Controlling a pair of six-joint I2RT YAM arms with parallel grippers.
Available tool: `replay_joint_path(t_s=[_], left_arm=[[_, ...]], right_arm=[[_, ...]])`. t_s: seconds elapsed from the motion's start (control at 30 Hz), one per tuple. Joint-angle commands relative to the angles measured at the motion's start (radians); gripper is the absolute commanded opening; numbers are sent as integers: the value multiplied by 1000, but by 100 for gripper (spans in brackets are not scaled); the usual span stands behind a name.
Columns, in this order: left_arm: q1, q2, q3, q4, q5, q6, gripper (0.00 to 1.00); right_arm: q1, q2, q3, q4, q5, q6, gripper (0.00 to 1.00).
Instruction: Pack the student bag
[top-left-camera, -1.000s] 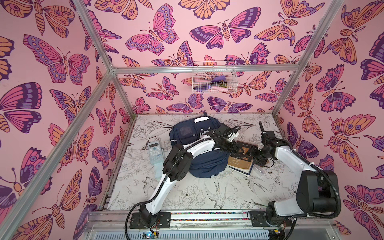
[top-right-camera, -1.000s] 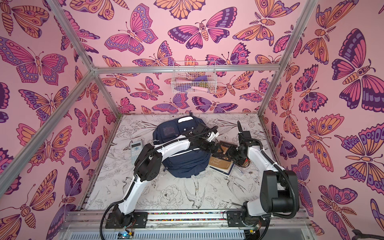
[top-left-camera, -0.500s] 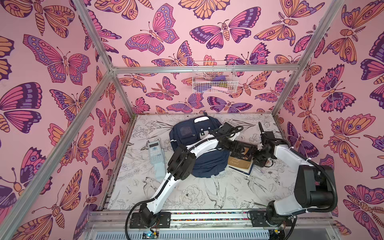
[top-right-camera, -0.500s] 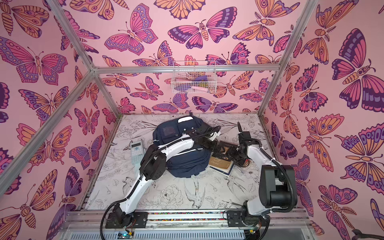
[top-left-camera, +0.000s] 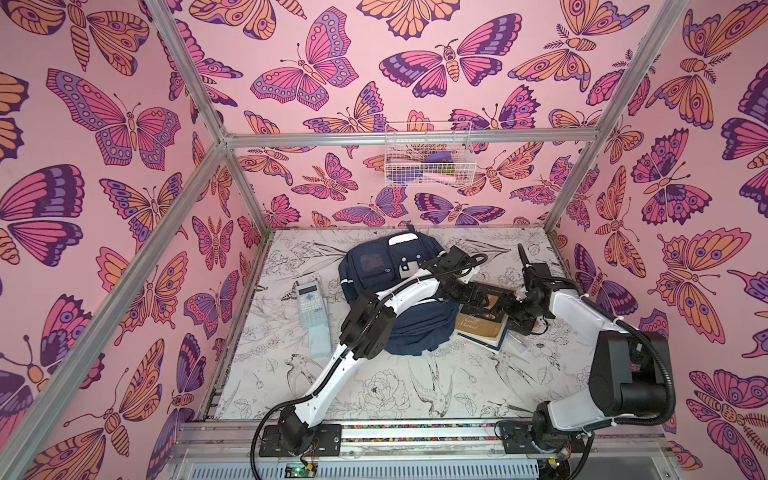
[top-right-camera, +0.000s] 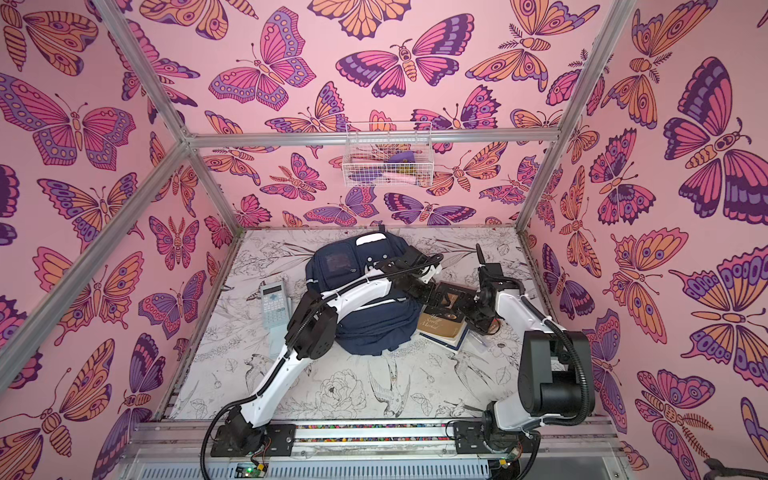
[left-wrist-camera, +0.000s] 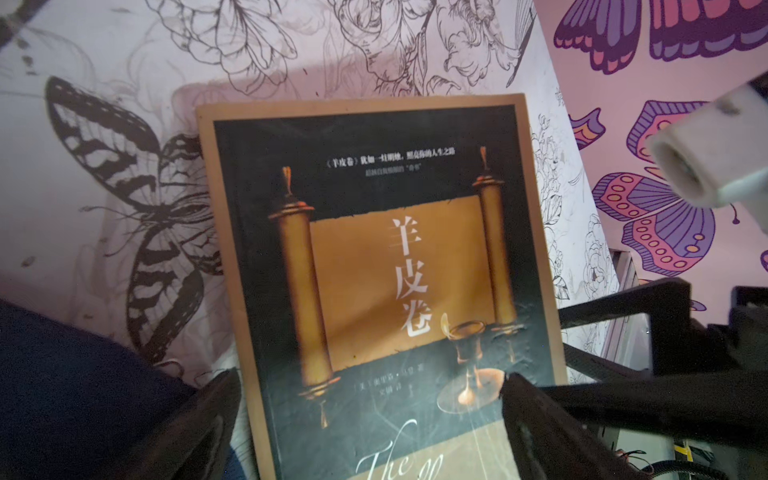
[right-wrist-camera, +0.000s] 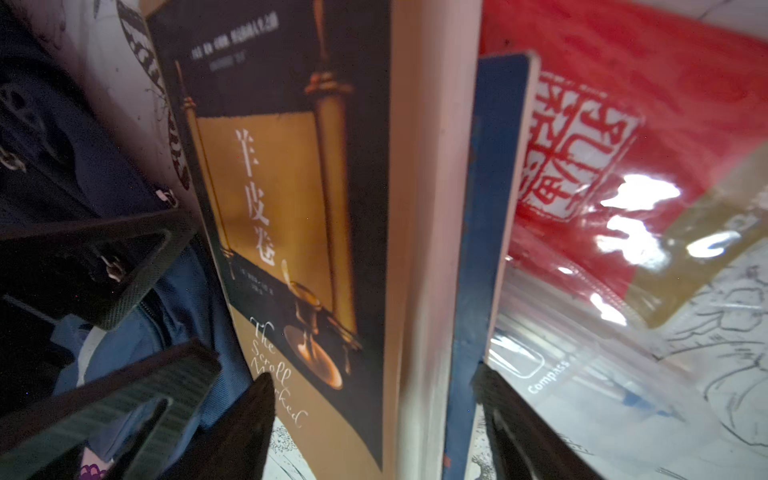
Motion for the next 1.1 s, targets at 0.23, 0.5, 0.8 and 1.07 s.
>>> replay_joint_path(t_s=[0.23,0.5,0.8,1.07], left_arm=[[-28,65,-15,-175,-75,14,97],[-52,72,20,-183,82,-42,86],[-57,32,36,-131,175,-101,75],[-64,30,37,-111,236,-126,63]], right_arm=[[-34,-63,-32,-12,-35,-14,79],[-41,-63,-56,12,-52,-14,78],[-49,-25,-73,57,-44,-40,80],[-60,-36,-103,132,-119,-46,83]])
